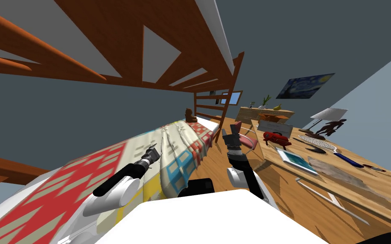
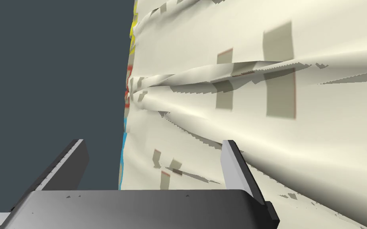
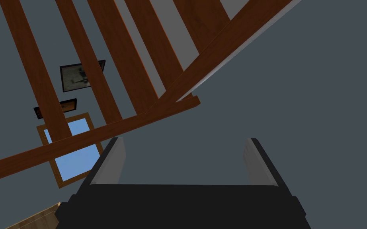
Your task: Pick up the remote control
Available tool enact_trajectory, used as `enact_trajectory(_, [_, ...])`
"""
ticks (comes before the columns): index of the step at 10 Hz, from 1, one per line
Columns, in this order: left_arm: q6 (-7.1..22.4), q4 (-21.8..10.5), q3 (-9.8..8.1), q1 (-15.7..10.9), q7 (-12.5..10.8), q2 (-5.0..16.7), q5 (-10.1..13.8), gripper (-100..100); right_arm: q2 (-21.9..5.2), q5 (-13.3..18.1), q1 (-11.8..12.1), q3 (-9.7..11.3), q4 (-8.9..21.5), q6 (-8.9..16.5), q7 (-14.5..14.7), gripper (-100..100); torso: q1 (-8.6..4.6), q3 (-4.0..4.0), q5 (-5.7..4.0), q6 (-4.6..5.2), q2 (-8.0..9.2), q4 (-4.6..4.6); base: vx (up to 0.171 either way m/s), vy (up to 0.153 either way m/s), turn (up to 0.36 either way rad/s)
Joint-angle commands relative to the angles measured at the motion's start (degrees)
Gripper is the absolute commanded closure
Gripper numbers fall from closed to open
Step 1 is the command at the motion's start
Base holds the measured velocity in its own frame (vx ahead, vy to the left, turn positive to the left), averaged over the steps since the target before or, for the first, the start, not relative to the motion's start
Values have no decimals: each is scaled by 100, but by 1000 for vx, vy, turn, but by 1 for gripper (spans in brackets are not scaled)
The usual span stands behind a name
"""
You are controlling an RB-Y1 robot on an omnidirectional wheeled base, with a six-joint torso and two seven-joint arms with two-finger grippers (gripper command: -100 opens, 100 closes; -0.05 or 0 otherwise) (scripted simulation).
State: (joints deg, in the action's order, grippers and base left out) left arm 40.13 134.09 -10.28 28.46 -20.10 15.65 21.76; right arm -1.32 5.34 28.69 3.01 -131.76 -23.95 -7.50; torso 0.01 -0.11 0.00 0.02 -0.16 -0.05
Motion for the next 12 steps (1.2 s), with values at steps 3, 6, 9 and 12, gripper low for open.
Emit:
enact_trajectory(3, [559,-55,-74,-21,-107,55,89,-100,0,0,0,0,0,0,0,0,1,-5,0,0,-10,-2,60,-2,29])
enact_trajectory(6, [997,-125,-136,-18,-198,111,180,-100,0,0,0,0,0,0,0,0,-2,-4,0,0,-8,-2,59,-9,30])
enact_trajectory(9, [1430,-201,-196,-16,-287,171,269,-100,0,0,0,0,0,0,0,0,0,-7,0,0,-12,-2,66,-3,28])
enact_trajectory(12, [1856,-285,-254,-15,-373,233,356,-100,0,0,0,0,0,0,0,0,0,-6,0,0,-10,-2,65,-4,26])
